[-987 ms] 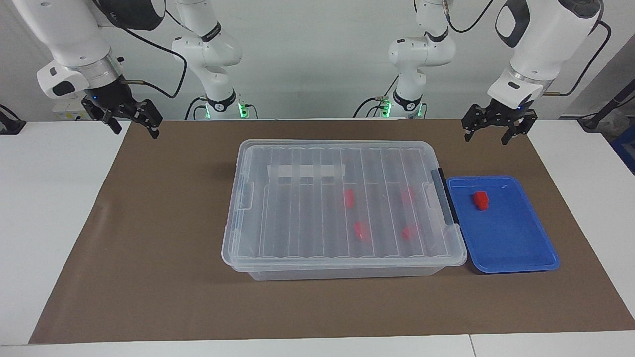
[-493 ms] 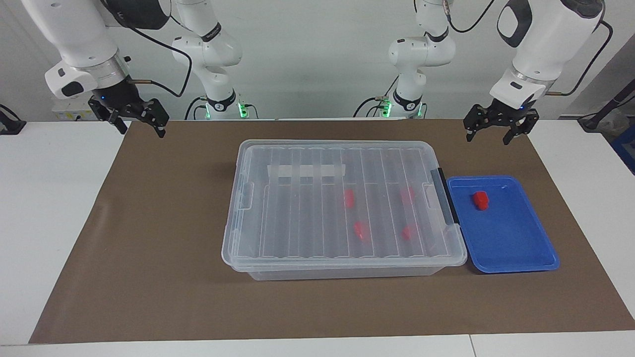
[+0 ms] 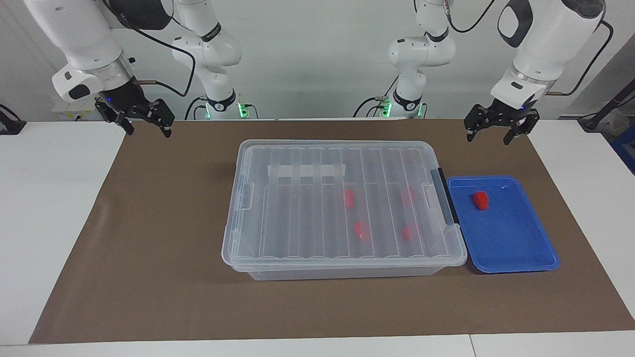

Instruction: Place red block in blue tray from box

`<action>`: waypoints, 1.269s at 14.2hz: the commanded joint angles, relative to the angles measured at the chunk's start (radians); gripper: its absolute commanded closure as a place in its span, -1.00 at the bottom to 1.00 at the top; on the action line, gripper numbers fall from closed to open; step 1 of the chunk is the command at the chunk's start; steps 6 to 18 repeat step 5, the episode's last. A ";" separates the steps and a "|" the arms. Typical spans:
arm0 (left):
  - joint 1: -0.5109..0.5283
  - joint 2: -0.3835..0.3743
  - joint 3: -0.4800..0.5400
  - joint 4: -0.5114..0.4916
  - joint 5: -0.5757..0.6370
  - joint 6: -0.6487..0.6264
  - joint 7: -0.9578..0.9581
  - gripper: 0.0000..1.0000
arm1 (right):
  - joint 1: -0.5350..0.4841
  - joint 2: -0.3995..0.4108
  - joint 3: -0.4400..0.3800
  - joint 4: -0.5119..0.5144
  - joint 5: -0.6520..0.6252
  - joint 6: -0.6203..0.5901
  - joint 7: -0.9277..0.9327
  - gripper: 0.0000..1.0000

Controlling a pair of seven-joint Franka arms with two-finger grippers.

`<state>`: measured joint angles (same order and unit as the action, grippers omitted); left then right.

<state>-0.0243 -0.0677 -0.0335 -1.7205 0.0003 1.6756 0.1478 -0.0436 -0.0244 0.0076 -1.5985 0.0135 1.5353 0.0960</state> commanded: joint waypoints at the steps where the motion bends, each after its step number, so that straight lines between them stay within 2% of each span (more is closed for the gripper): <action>1: -0.002 -0.018 0.007 -0.022 -0.014 0.012 0.003 -1.00 | 0.023 -0.032 0.006 -0.032 -0.018 0.006 0.017 -1.00; 18: -0.002 -0.018 0.007 -0.022 -0.014 0.012 0.003 -1.00 | 0.027 -0.034 0.008 -0.038 -0.032 0.011 0.021 -1.00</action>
